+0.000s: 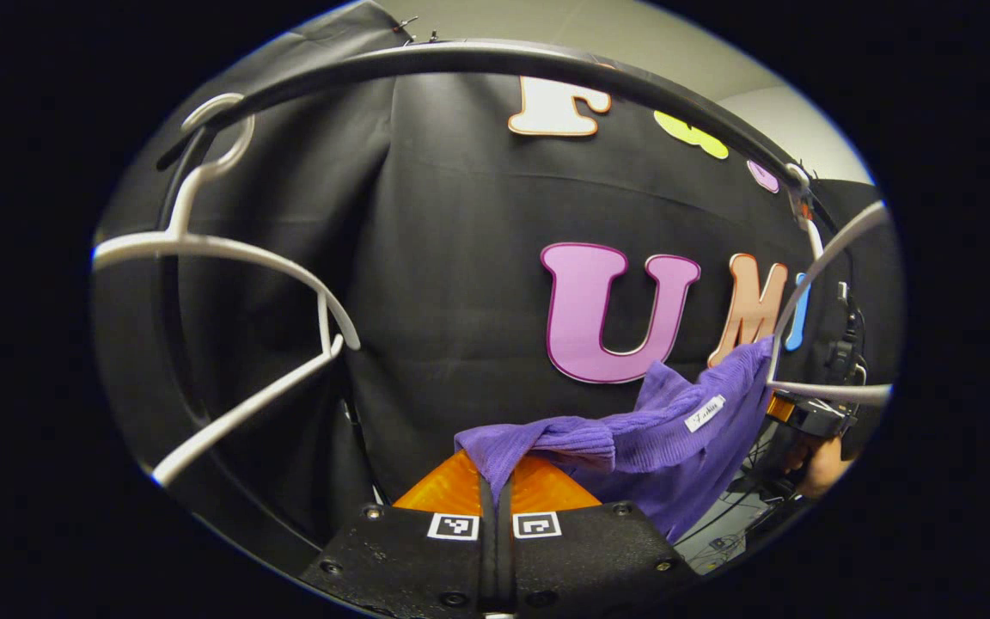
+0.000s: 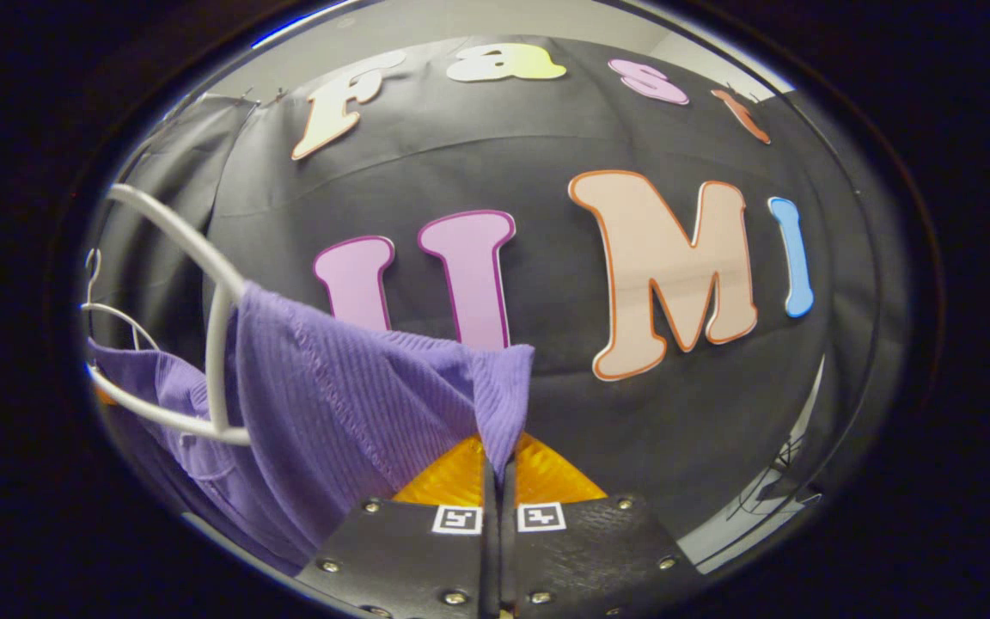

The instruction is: Grasp the clothes on the hanger with both hands and then place them into the laundry hamper below.

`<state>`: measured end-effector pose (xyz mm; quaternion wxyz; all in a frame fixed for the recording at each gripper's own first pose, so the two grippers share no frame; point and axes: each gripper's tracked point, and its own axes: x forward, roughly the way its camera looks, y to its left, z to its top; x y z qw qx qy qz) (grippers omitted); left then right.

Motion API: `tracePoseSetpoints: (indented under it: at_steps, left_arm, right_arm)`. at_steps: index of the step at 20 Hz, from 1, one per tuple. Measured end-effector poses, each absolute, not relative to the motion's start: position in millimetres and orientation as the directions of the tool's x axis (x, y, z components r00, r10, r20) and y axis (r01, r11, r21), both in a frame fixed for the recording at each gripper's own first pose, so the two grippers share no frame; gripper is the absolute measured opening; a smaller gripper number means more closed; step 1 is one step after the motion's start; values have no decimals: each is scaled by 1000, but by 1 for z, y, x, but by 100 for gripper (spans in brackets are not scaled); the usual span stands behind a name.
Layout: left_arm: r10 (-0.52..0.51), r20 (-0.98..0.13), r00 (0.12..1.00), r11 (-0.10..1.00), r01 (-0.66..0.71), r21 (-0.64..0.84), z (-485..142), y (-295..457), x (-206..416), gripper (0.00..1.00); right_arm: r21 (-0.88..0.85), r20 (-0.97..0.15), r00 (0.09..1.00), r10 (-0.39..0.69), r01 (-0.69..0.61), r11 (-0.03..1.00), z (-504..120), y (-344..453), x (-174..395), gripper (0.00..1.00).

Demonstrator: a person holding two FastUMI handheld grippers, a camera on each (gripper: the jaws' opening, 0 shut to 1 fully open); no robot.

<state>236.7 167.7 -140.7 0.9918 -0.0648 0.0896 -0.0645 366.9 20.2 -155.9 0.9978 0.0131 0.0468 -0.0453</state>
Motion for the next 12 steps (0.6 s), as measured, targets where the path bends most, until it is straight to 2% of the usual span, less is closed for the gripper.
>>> tracePoseSetpoints:
  at_steps: [4, 5, 10, 12]
  left_arm:
    - [-185, -202, 962, 971, 148, -188, -181, 155, 229, 0]
    - [-183, -213, 960, 967, 137, -213, -189, 150, 227, 0]
    - [-151, -226, 962, 957, 85, -276, -202, 125, 207, 1]
    - [-142, -250, 958, 947, 59, -315, -216, 112, 199, 1]
  right_arm:
    - [1, -175, 977, -126, 128, 992, -194, 5, 358, 1]
    - [17, -209, 970, -127, 134, 991, -203, 0, 354, 1]
    - [-24, -230, 967, -113, 110, 994, -207, -15, 324, 1]
    - [-30, -288, 952, -103, 98, 995, -226, -27, 321, 1]
